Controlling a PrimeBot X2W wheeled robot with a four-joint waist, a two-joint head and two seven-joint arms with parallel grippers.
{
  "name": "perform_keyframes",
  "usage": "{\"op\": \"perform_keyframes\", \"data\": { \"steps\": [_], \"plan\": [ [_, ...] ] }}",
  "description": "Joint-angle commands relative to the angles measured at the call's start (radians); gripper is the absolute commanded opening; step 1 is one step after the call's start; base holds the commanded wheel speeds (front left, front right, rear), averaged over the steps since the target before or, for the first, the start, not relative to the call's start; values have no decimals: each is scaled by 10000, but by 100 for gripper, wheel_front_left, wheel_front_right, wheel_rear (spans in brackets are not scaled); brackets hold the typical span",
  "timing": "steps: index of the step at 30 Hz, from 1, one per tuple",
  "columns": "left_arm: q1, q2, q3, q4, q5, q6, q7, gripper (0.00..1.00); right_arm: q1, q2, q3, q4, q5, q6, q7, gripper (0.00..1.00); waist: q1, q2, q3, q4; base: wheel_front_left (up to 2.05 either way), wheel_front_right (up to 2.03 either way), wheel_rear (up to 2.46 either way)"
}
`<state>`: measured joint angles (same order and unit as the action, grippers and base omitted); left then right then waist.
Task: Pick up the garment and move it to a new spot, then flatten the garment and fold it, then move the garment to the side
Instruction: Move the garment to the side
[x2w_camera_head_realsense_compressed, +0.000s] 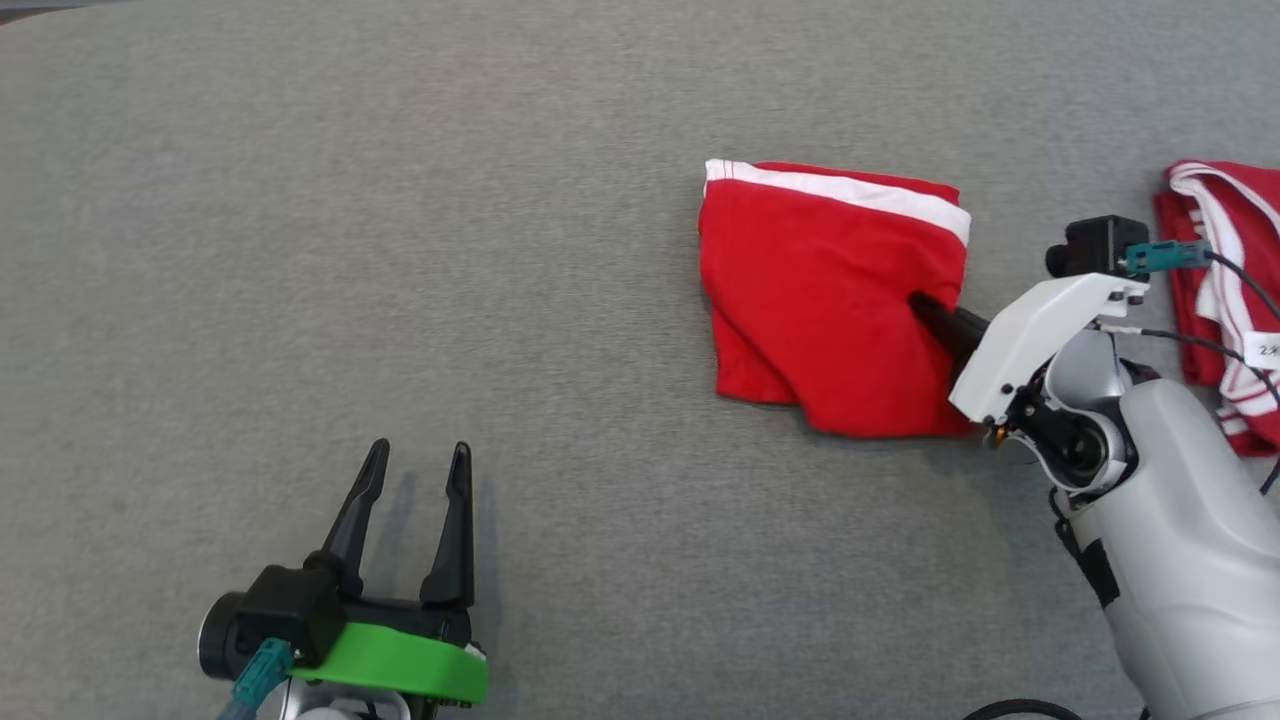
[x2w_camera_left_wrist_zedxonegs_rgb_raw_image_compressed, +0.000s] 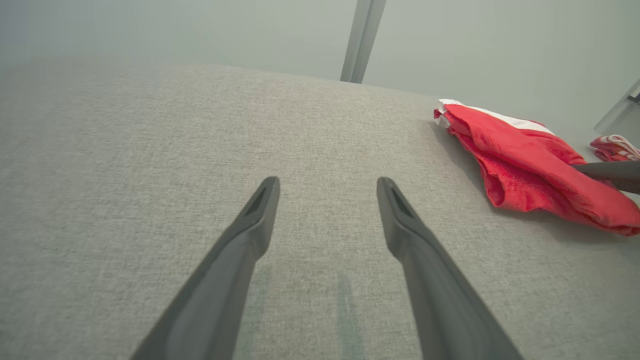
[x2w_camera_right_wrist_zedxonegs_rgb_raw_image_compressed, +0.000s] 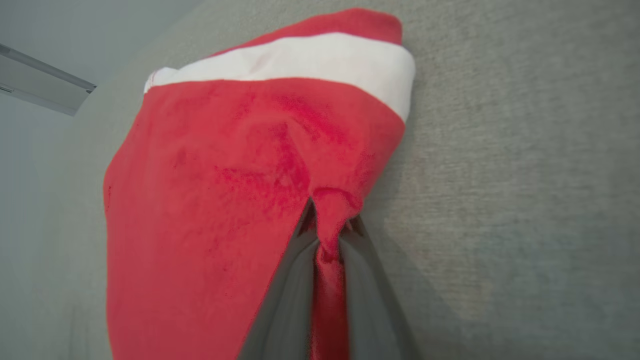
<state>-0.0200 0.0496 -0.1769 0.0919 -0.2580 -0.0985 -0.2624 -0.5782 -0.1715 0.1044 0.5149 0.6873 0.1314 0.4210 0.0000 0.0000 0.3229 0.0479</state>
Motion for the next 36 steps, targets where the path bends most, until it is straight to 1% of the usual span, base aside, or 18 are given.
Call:
{"op": "perform_keyframes", "data": {
  "steps": [1,3,5,9,10,16,19,24,28,31,32,34,35,36],
  "plan": [
    [-295,21,-82,-5,122,-81,-27,100,94,-264,38,-139,132,-16,53,0,0,0,-141,-2093,0,0,0],
    [-407,23,-217,54,180,-136,-27,100,-6,-623,183,-352,99,-16,162,0,0,0,-94,-2459,0,0,0],
    [-597,27,-331,101,278,-164,-27,100,-204,-962,328,-558,30,-13,364,0,0,0,-29,-2660,0,0,0],
    [-819,32,-357,198,311,-221,-27,100,-680,-1659,465,-928,-109,-11,944,0,0,0,84,-2674,0,0,0],
    [-819,32,-357,198,311,-221,-27,100,-680,-1659,465,-928,-109,-11,944,0,0,0,84,-2674,0,0,0],
    [-776,32,-234,237,263,-257,-27,100,-1500,-2563,388,-1206,-475,-10,2230,0,0,0,328,-2142,0,0,0],
    [-681,32,-188,187,158,-259,-27,100,-1691,-3022,243,-1313,-566,-10,2881,0,0,0,461,-1787,0,0,0],
    [-612,30,-256,129,19,-225,-27,100,-1922,-3825,-57,-1265,-919,-10,3662,0,0,0,731,-1314,0,0,0],
    [-762,30,-340,119,-44,-181,-27,100,-2030,-4380,-248,-1036,-1383,-11,4060,0,0,0,920,-1040,0,0,0],
    [-815,30,-365,121,-100,-137,-27,100,-2011,-4880,-89,-810,-1980,-13,4250,0,0,0,965,-898,0,0,0],
    [-815,29,-386,135,-133,-119,-27,100,-1942,-5180,120,-672,-2395,-13,4206,0,0,0,945,-831,0,0,0],
    [-815,29,-397,133,-165,-82,-27,100,-1973,-5325,103,-425,-2780,-13,3749,0,0,0,927,-782,0,0,0],
    [-800,29,-397,140,-169,-62,-27,100,-1939,-5226,84,-332,-2948,-11,3501,17,0,0,883,-765,0,0,0],
    [-762,29,-387,140,-190,-61,-27,100,-1894,-5161,2,-210,-3151,-13,3195,62,0,0,839,-759,0,0,0]
  ]
}}
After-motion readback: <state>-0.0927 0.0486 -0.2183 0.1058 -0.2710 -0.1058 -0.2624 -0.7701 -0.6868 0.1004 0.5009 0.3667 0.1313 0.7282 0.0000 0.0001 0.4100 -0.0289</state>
